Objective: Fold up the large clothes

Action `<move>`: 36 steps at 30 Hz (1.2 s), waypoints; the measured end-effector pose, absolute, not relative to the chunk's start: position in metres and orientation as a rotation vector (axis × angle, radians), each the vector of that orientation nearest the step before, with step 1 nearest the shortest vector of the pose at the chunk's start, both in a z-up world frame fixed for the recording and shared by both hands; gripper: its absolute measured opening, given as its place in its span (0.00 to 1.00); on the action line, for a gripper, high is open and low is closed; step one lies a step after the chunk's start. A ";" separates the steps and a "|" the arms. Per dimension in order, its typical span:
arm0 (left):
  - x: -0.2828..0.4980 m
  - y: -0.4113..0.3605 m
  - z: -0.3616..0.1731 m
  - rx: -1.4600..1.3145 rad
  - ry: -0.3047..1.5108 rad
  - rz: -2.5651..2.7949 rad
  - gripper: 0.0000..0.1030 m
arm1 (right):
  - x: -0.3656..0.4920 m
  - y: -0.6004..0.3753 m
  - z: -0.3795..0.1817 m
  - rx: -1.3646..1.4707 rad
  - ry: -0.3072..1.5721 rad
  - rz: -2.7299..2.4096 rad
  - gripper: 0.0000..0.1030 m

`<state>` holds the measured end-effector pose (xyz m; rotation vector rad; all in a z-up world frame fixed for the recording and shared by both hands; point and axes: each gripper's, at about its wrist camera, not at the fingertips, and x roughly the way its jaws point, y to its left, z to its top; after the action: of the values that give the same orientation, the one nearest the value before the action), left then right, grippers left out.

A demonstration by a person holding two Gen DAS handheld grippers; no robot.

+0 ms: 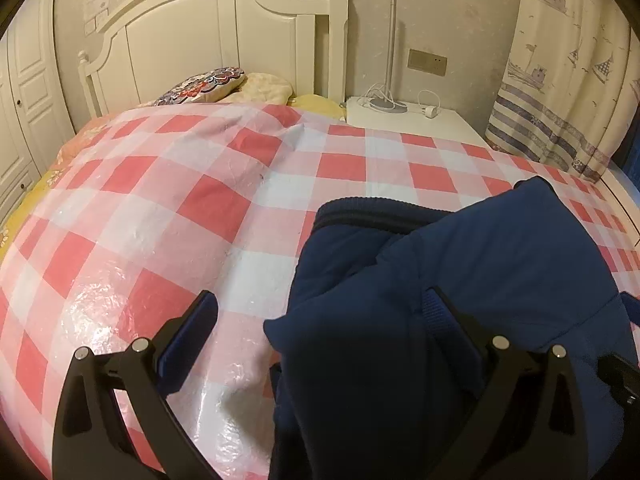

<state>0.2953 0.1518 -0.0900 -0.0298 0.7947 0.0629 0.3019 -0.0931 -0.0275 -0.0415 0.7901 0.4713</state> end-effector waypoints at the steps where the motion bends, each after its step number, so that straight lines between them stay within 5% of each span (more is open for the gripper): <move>1: 0.296 0.153 -0.091 -0.040 0.798 0.057 0.98 | 0.299 -0.092 -0.023 -0.050 0.789 0.471 0.76; 10: 0.296 0.155 -0.091 -0.059 0.795 0.047 0.98 | 0.272 -0.109 -0.043 0.148 0.810 0.555 0.92; 23: 0.289 0.156 -0.085 -0.054 0.785 0.069 0.98 | 0.183 -0.107 -0.018 0.085 0.779 0.563 0.91; 36: 0.090 0.160 -0.009 -0.015 0.558 0.141 0.98 | 0.128 -0.127 0.016 0.206 0.747 0.403 0.94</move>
<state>0.0900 0.1604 -0.0085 -0.0145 0.5580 0.1410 0.1276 -0.1267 0.0164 0.2055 0.7473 0.4031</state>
